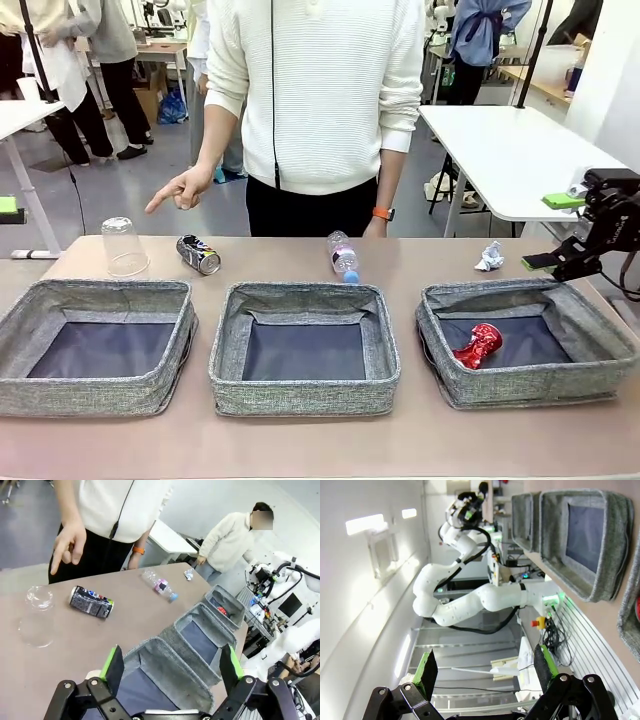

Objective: Sort the waste into the appropriate baskets.
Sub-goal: Pick up the waste item pointed out by the person.

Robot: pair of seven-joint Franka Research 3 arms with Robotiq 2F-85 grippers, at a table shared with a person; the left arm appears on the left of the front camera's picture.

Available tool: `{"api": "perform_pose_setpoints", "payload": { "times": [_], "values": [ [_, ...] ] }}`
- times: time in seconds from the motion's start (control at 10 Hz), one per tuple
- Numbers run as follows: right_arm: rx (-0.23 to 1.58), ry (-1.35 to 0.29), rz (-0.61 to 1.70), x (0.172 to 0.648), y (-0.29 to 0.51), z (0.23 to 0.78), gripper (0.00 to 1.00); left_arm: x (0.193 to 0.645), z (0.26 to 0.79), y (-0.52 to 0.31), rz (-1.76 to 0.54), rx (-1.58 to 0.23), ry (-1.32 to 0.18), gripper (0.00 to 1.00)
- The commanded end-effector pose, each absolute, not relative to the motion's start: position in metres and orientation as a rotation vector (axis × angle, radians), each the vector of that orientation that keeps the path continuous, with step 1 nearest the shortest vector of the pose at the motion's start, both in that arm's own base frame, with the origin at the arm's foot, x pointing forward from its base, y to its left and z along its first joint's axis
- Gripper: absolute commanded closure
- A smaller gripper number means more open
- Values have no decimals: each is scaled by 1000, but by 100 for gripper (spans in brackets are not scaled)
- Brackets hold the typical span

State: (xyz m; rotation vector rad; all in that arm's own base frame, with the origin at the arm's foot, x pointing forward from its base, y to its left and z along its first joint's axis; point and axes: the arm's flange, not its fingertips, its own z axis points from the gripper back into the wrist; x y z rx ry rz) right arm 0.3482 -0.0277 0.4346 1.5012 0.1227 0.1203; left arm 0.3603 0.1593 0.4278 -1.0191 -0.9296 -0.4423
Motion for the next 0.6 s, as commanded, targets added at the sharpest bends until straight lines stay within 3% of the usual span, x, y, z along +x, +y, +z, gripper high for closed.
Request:
{"api": "perform_pose_setpoints", "payload": {
  "times": [0.0,0.1,0.3,0.5],
  "values": [
    [1514,135,107,349,-28,440,0,383,415,167,-722,-879,-1099,0],
    [1514,135,107,349,-28,440,0,405,394,174,-992,-917,-1111,0],
    [1514,135,107,349,-28,440,0,446,361,178,-1058,-673,-1263,0],
    [1514,135,107,349,-28,440,0,474,352,182,-1056,-560,-1254,0]
  ]
}}
